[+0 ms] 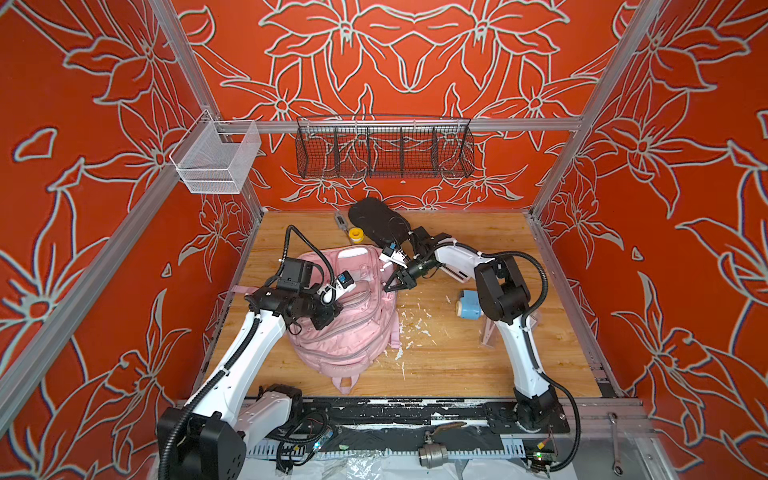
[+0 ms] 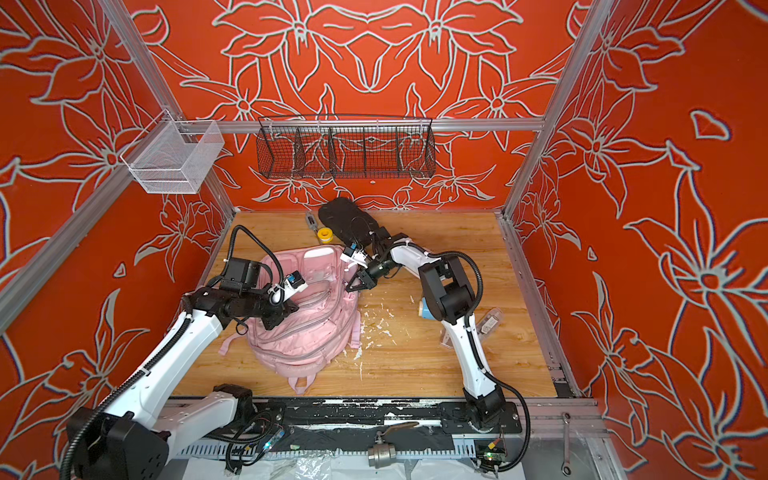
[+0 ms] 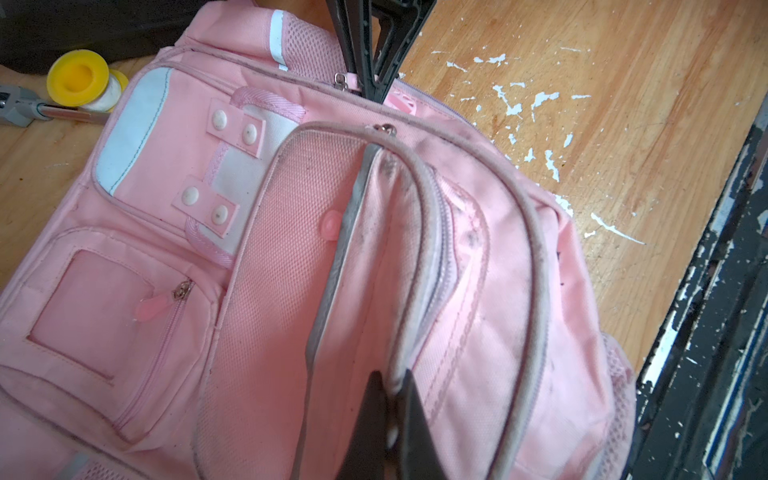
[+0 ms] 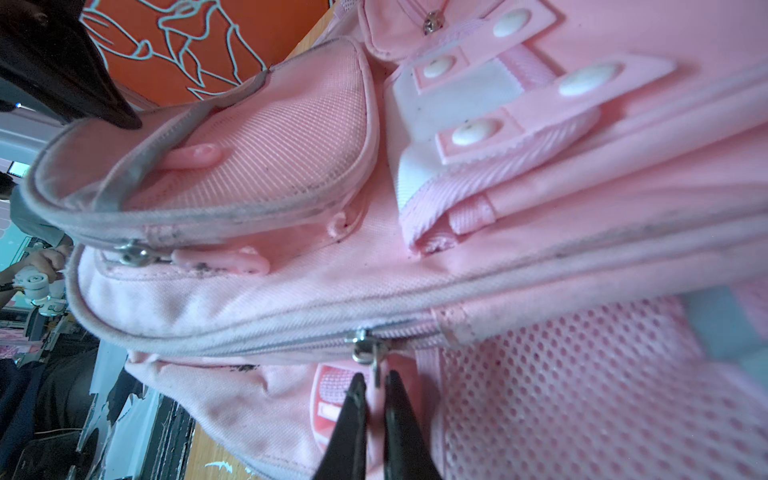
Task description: Pack the student bag
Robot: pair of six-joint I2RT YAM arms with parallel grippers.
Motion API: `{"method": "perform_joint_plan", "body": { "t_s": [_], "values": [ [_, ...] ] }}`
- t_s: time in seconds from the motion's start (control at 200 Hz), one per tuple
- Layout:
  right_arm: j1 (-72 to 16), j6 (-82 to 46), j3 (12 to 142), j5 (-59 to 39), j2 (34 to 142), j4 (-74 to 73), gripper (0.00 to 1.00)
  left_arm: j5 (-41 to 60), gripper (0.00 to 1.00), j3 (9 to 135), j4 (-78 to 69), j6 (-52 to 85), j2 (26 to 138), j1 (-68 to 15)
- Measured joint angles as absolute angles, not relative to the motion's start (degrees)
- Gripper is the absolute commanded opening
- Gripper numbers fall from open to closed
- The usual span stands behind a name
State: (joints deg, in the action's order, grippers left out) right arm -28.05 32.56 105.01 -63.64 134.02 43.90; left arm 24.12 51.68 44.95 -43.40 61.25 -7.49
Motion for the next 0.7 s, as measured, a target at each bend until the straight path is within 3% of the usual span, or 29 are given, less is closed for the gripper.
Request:
{"method": "perform_joint_plan", "body": {
  "t_s": [0.05,0.26,0.701],
  "values": [
    [-28.08,32.32,105.01,-63.61,134.02,43.75,0.00,24.12,0.00,51.68,44.95,-43.24,61.28,-7.49],
    [-28.14,31.20,102.65,-61.60,131.52,41.67,0.00,24.08,0.00,51.70,44.99,-40.47,61.58,-7.49],
    [-31.83,27.81,88.86,-51.42,113.75,35.29,0.00,23.40,0.00,53.06,46.46,-23.22,59.94,-7.57]
  ]
}}
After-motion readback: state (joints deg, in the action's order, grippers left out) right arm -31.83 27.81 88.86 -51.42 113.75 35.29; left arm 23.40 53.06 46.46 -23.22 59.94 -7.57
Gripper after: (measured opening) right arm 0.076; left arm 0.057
